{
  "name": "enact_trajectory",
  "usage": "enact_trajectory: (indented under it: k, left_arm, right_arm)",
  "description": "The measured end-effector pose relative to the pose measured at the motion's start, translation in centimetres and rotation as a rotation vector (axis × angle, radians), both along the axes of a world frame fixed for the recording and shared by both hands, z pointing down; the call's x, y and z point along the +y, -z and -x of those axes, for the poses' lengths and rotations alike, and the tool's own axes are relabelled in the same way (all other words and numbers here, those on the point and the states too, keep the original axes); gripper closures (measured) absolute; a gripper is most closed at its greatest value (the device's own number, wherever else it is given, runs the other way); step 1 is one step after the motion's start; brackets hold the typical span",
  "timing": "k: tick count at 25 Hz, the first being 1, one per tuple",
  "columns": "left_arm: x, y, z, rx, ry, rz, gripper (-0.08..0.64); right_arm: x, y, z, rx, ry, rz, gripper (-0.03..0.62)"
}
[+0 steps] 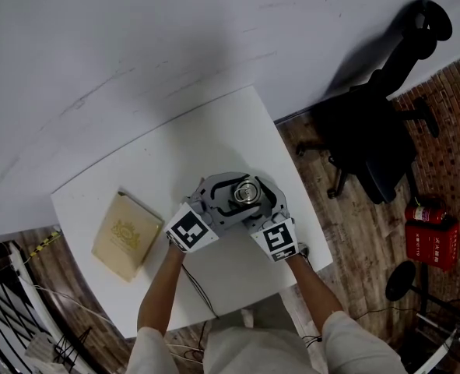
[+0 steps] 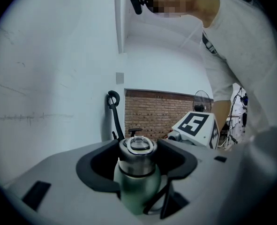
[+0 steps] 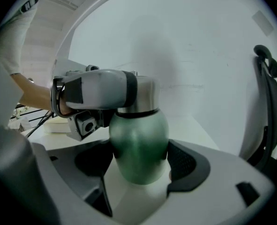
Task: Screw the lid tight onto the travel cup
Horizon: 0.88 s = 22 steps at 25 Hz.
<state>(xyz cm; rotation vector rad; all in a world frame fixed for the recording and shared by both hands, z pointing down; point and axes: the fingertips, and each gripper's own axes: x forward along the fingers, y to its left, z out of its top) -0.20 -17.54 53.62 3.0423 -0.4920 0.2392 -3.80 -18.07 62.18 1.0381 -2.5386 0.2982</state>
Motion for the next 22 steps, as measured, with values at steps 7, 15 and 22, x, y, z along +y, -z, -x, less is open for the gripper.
enact_trajectory:
  k: [7,15,22]
  left_arm:
    - [-0.2,-0.1,0.8,0.016,0.097,0.011,0.267]
    - [1.1,0.3,3.6,0.097,0.258,0.078,0.265]
    - [2.5,-0.5,7.8,0.059,0.454,0.09,0.265]
  right_arm:
    - [0.1,0.0,0.1,0.008,0.004,-0.001,0.236]
    - [0.1,-0.1,0.1,0.013,-0.01,0.002,0.218]
    - [1.2,0.8,-1.1,0.02,-0.047,0.001,0.21]
